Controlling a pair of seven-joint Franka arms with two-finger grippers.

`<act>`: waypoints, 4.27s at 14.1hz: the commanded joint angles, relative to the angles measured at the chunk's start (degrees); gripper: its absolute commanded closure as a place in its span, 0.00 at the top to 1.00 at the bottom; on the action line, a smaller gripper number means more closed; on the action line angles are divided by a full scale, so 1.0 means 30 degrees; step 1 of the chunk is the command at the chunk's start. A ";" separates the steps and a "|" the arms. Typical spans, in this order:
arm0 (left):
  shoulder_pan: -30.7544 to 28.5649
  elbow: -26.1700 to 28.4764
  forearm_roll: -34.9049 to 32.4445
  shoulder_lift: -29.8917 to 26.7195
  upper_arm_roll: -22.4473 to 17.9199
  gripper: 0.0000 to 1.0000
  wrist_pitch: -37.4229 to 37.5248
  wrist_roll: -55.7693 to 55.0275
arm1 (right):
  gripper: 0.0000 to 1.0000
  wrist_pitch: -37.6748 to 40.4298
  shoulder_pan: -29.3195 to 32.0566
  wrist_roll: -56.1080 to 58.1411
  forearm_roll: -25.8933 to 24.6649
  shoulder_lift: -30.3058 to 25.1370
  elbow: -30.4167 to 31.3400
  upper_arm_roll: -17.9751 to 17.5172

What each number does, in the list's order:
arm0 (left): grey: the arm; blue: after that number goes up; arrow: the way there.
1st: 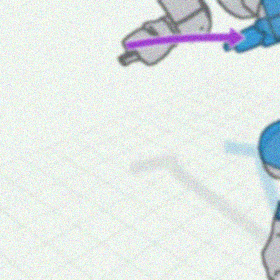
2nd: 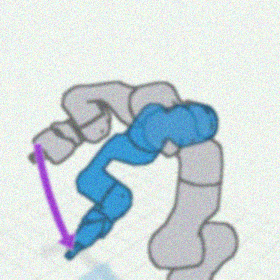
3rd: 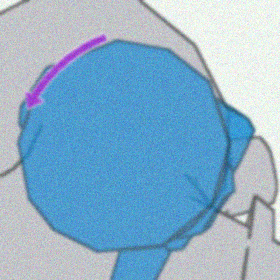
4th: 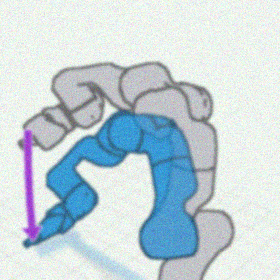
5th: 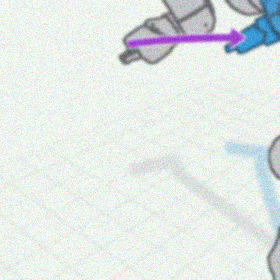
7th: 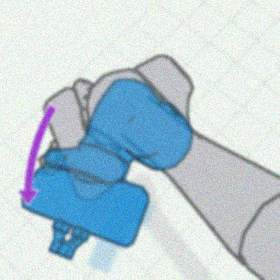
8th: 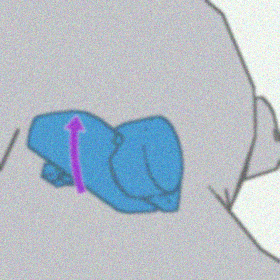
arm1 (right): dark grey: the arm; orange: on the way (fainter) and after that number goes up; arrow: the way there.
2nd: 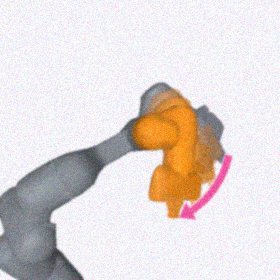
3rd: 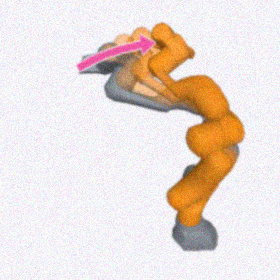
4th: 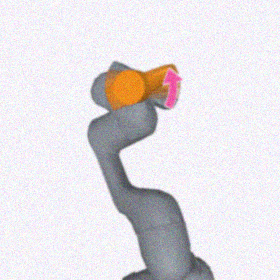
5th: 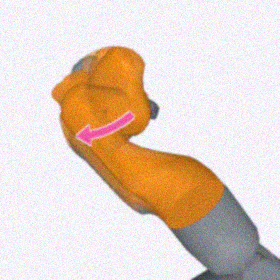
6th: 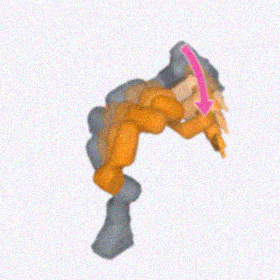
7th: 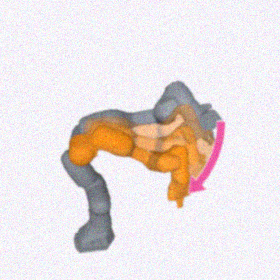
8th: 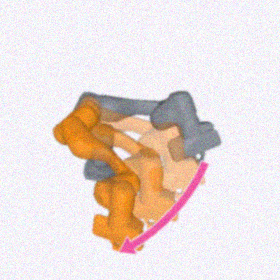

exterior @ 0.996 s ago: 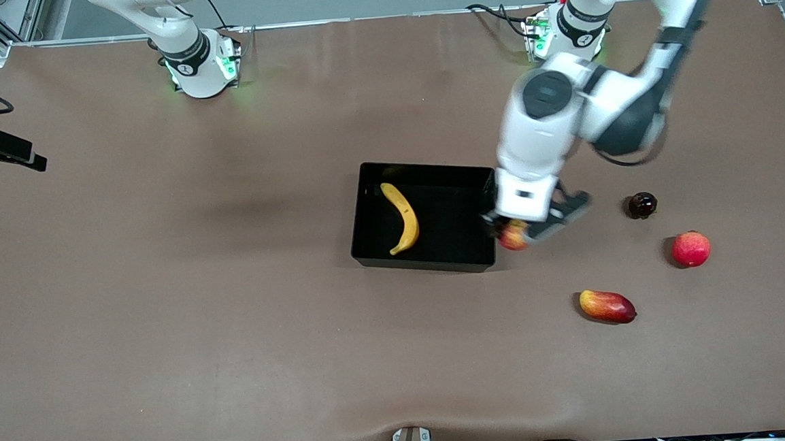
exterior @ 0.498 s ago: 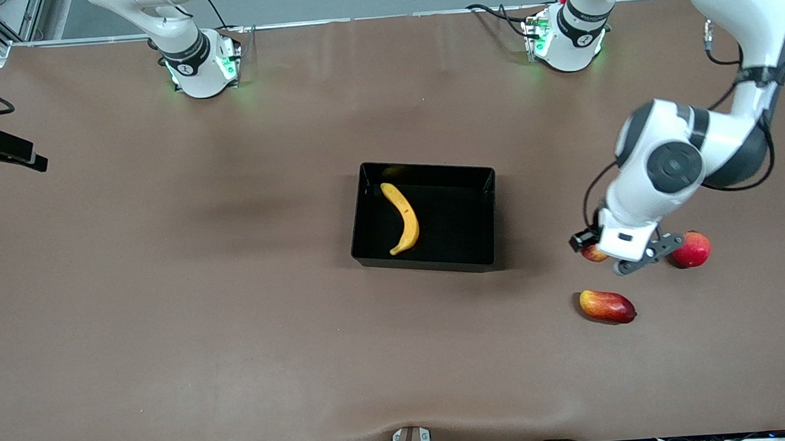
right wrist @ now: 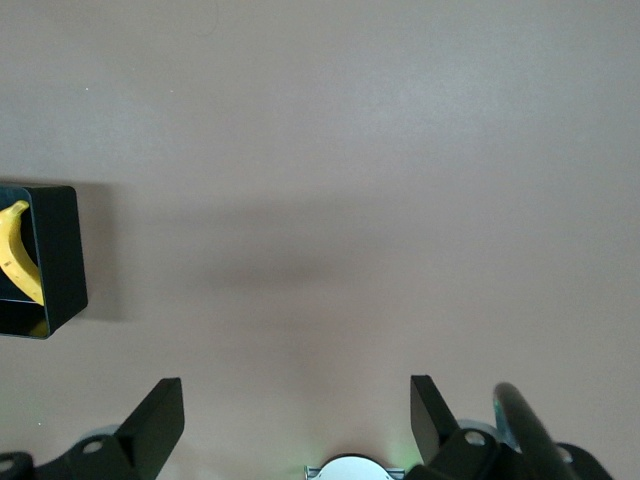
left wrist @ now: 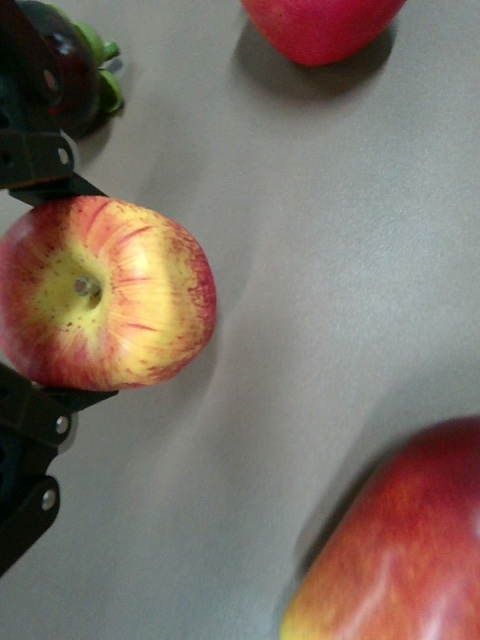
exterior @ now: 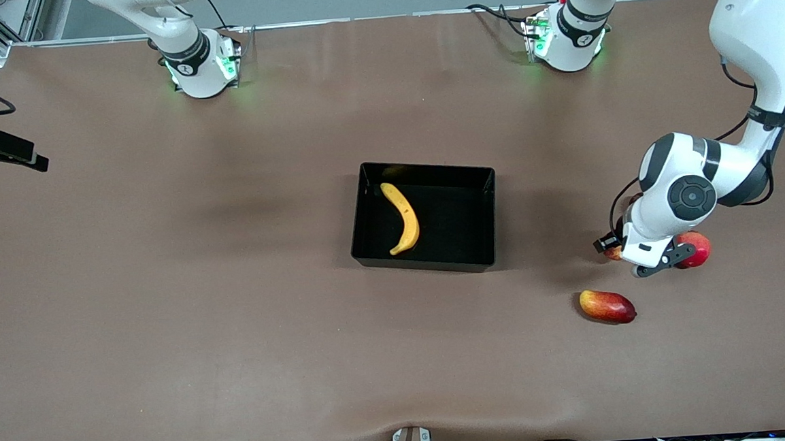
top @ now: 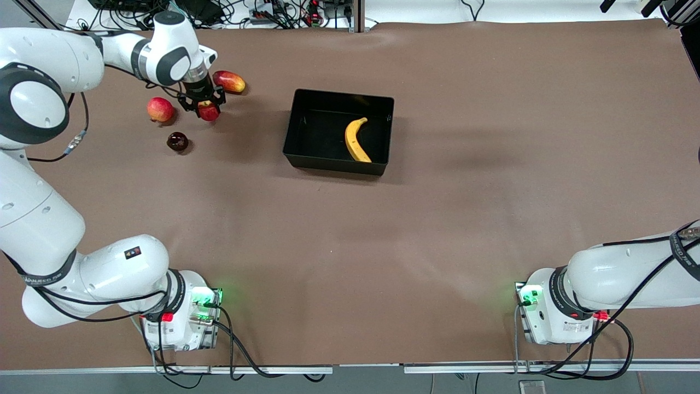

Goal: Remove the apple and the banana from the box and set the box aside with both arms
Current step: 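Carry the small apple out and set it beside the red apple, then move the left gripper back into the box over the banana, then grasp the yellow banana with the left gripper, then carry the banana out while the right gripper reaches the box rim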

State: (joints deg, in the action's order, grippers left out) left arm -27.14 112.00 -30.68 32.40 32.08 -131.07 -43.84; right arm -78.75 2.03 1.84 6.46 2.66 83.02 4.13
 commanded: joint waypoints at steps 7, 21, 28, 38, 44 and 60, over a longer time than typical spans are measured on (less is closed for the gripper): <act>-0.0856 0.0079 -0.0849 -0.0863 0.0496 1.00 -0.1225 0.0869 | 1.00 0.0176 0.0056 0.0178 -0.0101 0.0108 -0.0223 -0.0115; 0.3560 -0.3640 0.1027 -0.1194 0.7440 1.00 0.4079 0.0085 | 1.00 0.0205 -0.0091 0.0178 -0.0101 0.0459 -0.0164 -0.0145; 1.0790 -0.6391 0.0440 0.2028 0.4169 1.00 0.3874 -0.0530 | 1.00 0.0234 -0.0237 0.0120 -0.0159 0.1075 -0.0106 -0.0174; 1.5869 -0.7773 0.0440 0.5254 0.0120 1.00 0.0800 -0.0885 | 1.00 0.0147 -0.0560 0.0208 -0.1566 0.1280 -0.0721 -0.0145; 1.6780 -0.7744 0.0440 0.6279 -0.0822 0.36 -0.0667 -0.0973 | 1.00 0.0086 -0.0531 0.0178 -0.1392 0.1104 -0.0692 -0.0086; 1.2807 -0.7861 0.2721 -0.0778 -0.0676 0.00 0.4665 0.0110 | 1.00 0.0409 -0.1085 0.0062 -0.0395 0.1221 -0.0487 -0.0203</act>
State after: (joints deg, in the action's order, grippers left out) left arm 16.61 87.04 -25.60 32.41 29.67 -117.50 -45.15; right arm -77.91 -0.18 2.22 4.01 6.49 81.74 3.74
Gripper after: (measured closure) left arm 0.648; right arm 0.000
